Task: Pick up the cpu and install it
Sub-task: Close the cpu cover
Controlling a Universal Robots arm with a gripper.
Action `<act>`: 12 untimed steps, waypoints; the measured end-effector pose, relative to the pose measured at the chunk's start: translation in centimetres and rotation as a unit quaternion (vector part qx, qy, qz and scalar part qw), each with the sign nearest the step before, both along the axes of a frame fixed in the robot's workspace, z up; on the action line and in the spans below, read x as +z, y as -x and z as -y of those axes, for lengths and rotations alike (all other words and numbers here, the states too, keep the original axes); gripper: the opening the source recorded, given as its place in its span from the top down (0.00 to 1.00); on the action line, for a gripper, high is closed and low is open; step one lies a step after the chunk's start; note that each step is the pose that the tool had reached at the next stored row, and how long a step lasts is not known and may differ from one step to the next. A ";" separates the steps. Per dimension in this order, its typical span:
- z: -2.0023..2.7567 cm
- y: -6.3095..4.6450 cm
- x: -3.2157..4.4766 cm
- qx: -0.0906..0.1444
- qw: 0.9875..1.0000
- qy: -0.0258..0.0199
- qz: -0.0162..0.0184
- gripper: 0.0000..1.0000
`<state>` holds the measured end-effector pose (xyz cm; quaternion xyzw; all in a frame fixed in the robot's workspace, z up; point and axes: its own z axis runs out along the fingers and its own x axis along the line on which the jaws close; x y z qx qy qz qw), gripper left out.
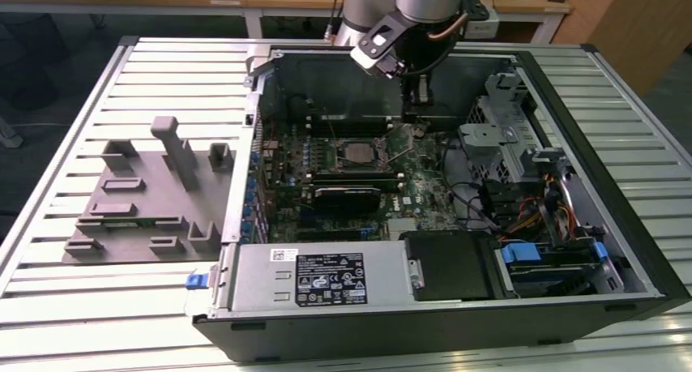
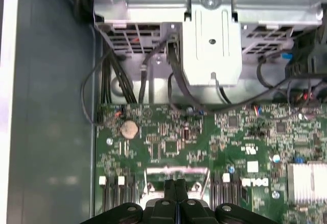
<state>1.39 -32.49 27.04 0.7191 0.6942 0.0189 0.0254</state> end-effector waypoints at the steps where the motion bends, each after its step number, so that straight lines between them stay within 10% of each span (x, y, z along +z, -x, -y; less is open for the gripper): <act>1: 0.00 -0.3 0.00 0.000 1.000 0.000 0.000 0.89; 12: 0.00 -1.7 -0.43 0.000 1.000 0.000 -0.001 0.89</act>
